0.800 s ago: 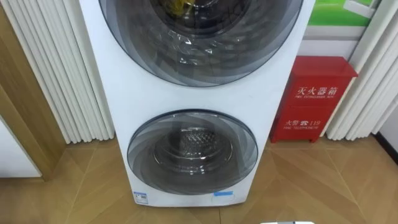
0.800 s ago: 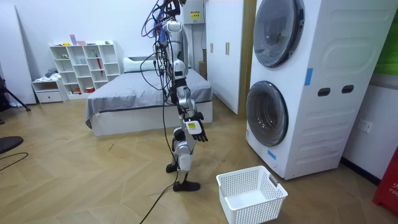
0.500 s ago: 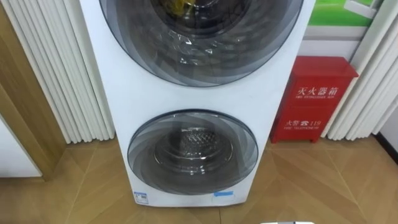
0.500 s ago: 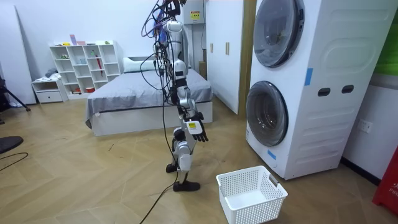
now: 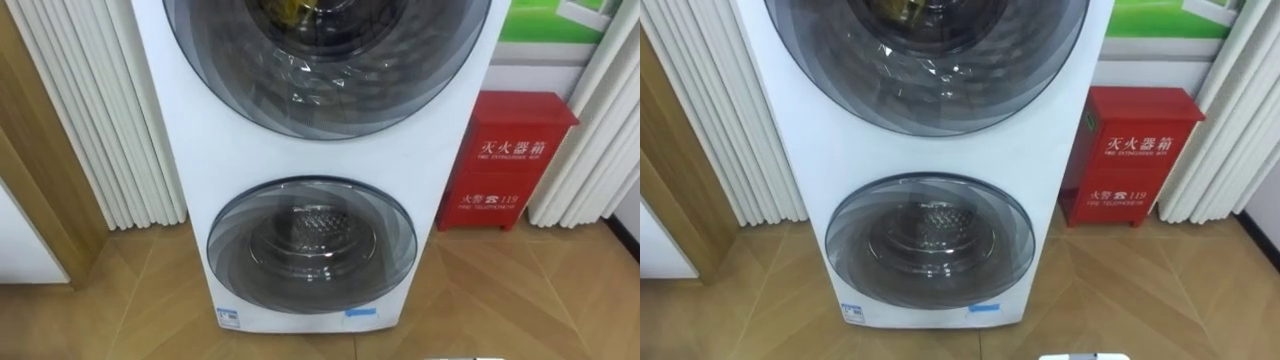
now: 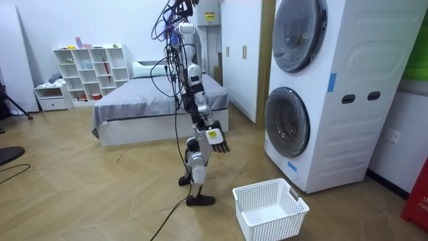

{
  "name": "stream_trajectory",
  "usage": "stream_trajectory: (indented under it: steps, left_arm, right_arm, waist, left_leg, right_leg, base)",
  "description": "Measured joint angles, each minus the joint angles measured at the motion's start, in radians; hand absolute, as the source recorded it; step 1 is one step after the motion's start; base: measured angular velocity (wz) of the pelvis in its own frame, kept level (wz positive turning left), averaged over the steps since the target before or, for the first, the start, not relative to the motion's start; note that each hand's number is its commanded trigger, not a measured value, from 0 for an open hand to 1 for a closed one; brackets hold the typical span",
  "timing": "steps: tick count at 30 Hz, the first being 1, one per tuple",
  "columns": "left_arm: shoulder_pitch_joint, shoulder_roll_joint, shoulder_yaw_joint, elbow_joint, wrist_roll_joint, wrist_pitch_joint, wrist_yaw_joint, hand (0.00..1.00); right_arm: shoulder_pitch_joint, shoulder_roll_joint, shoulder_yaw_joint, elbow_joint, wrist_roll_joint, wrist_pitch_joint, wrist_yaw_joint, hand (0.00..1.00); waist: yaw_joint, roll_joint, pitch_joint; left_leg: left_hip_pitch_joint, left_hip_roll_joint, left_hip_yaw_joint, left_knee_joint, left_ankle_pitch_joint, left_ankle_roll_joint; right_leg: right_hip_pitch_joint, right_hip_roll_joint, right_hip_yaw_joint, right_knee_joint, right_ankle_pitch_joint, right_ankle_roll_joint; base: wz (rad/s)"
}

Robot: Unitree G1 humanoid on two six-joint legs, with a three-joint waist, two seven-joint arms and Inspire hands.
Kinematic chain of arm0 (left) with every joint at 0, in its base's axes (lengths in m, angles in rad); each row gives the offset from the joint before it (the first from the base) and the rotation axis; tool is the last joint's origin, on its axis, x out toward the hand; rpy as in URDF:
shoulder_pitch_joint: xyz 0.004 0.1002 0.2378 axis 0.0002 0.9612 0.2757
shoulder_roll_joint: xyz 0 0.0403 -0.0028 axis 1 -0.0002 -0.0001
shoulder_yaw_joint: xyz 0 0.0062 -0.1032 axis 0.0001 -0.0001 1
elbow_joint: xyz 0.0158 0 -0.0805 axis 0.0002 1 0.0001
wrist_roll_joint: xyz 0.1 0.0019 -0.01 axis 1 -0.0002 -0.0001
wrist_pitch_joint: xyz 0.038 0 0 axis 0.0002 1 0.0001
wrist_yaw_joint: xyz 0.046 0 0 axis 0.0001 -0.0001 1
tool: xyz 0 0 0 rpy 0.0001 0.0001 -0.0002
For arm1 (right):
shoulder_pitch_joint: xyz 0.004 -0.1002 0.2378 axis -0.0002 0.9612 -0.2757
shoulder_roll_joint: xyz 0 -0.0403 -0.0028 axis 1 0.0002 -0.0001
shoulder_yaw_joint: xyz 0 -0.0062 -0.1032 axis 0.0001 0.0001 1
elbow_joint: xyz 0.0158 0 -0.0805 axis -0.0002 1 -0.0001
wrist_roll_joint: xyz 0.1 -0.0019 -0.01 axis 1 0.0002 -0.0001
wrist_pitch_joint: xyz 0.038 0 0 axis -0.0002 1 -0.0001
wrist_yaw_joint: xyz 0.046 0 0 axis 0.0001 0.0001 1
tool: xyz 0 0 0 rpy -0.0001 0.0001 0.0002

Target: Pick clothes from washing machine

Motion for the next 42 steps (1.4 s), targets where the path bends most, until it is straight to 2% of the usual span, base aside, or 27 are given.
stream_trajectory:
  steps: [3,5,8,11,14,19,21,23,25,27,31,34,40,42]
  left_arm:
    - [-0.005,0.017,0.02,-0.004,0.024,-0.001,-0.017,0.0]
    - [-0.001,0.033,0.02,-0.002,0.023,-0.001,-0.02,0.0]
    - [-0.011,0.053,0.021,-0.008,0.028,0.004,-0.026,0.0]
    - [-0.018,0.063,0.021,-0.009,0.04,0.031,-0.026,0.0]
    - [-0.018,0.063,0.022,-0.014,0.05,0.059,-0.033,0.0]
    - [-0.014,0.069,0.035,-0.051,0.088,0.065,-0.045,0.0]
    - [0.002,0.071,0.041,-0.074,0.088,0.069,-0.044,0.0]
    - [0.004,0.076,0.039,-0.078,0.088,0.084,-0.044,0.0]
    - [0.002,0.079,0.039,-0.079,0.088,0.088,-0.043,0.0]
    - [0.003,0.079,0.039,-0.078,0.09,0.089,-0.041,0.0]
    - [0.015,0.084,0.04,-0.117,0.091,0.109,-0.04,0.0]
    - [0.016,0.087,0.041,-0.123,0.091,0.116,-0.04,0.0]
    - [0.02,0.088,0.041,-0.126,0.09,0.121,-0.04,0.0]
    - [0.02,0.088,0.04,-0.135,0.09,0.12,-0.04,0.0]
  right_arm:
    - [-0.124,-0.05,-0.037,-0.104,-0.047,0.012,-0.032,0.0]
    - [-0.203,-0.077,-0.063,-0.142,-0.043,-0.003,-0.048,0.0]
    - [-0.301,-0.117,-0.108,-0.217,-0.042,-0.009,-0.081,0.0]
    - [-0.386,-0.161,-0.118,-0.243,-0.045,-0.007,-0.129,0.0]
    - [-0.448,-0.185,-0.121,-0.279,-0.026,-0.007,-0.165,0.0]
    - [-0.512,-0.232,-0.118,-0.335,0.039,-0.006,-0.182,0.0]
    - [-0.542,-0.25,-0.116,-0.366,0.063,-0.005,-0.19,0.0]
    - [-0.597,-0.27,-0.105,-0.381,0.074,-0.001,-0.206,0.0]
    - [-0.639,-0.281,-0.105,-0.382,0.074,0.004,-0.215,0.0]
    - [-0.672,-0.294,-0.105,-0.382,0.074,0.004,-0.227,0.0]
    - [-0.74,-0.334,-0.104,-0.39,0.073,0.014,-0.241,0.0]
    - [-0.749,-0.366,-0.096,-0.417,0.067,0.015,-0.241,0.0]
    - [-0.752,-0.391,-0.061,-0.473,0.065,0.015,-0.24,0.0]
    - [-0.76,-0.396,-0.044,-0.471,0.061,0.015,-0.241,0.0]
  waist:
    - [0.001,-0.015,0.0067]
    - [0.001,-0.025,0.0068]
    - [0.015,-0.043,0.0011]
    - [0.032,-0.064,0.0025]
    - [0.036,-0.08,-0.0079]
    - [0.057,-0.076,-0.0068]
    - [0.057,-0.066,-0.0083]
    - [0.055,-0.056,-0.0137]
    - [0.052,-0.055,-0.0141]
    - [0.053,-0.06,-0.0144]
    - [0.048,-0.09,-0.0136]
    - [0.054,-0.106,-0.0211]
    - [0.053,-0.112,-0.0214]
    - [0.053,-0.116,-0.0169]
  left_leg:
    - [0.001,-0.002,-0.006,0.008,0.0,0.0]
    - [0.001,-0.002,-0.007,0.013,0.001,-0.001]
    - [-0.003,-0.001,-0.018,0.017,0.002,-0.002]
    - [-0.01,-0.001,-0.034,0.026,0.002,-0.003]
    - [-0.019,-0.002,-0.039,0.031,0.002,-0.002]
    - [-0.023,-0.002,-0.038,0.031,0.002,-0.002]
    - [-0.029,-0.003,-0.038,0.031,0.002,-0.002]
    - [-0.029,-0.003,-0.039,0.029,0.003,-0.002]
    - [-0.028,-0.002,-0.039,0.026,0.004,-0.001]
    - [-0.019,-0.003,-0.039,0.011,0.01,-0.001]
    - [-0.029,-0.005,-0.044,0.01,0.015,-0.001]
    - [-0.031,-0.005,-0.05,0.011,0.015,-0.001]
    - [-0.017,-0.006,-0.055,0.01,0.015,-0.001]
    - [-0.018,-0.006,-0.055,0.011,0.015,-0.001]
  right_leg:
    - [0.003,-0.002,0.0,0.003,0.0,0.0]
    - [0.008,-0.002,-0.004,0.0,0.0,0.0]
    - [0.011,-0.001,-0.016,-0.001,0.0,0.0]
    - [0.01,-0.001,-0.022,0.0,0.0,0.0]
    - [0.007,-0.002,-0.026,0.001,0.0,0.0]
    - [0.001,-0.003,-0.014,0.002,0.0,0.0]
    - [-0.005,-0.004,-0.017,0.002,0.0,0.0]
    - [-0.004,-0.005,-0.025,0.002,0.0,0.0]
    - [-0.004,-0.005,-0.027,0.002,0.0,0.0]
    - [-0.002,-0.005,-0.029,0.003,-0.001,0.001]
    - [-0.005,-0.008,-0.043,0.001,-0.001,0.001]
    - [-0.004,-0.009,-0.041,0.002,-0.001,0.001]
    - [0.009,-0.009,-0.04,0.002,-0.001,0.001]
    - [0.009,-0.009,-0.04,0.002,-0.001,0.001]
  base:
    - [0.0]
    - [0.06]
    - [0.12]
    - [0.13]
    - [0.12]
    - [0.0]
    - [0.0]
    - [0.0]
    - [0.0]
    - [0.03]
    - [0.09]
    - [0.07]
    - [0.01]
    - [0.0]
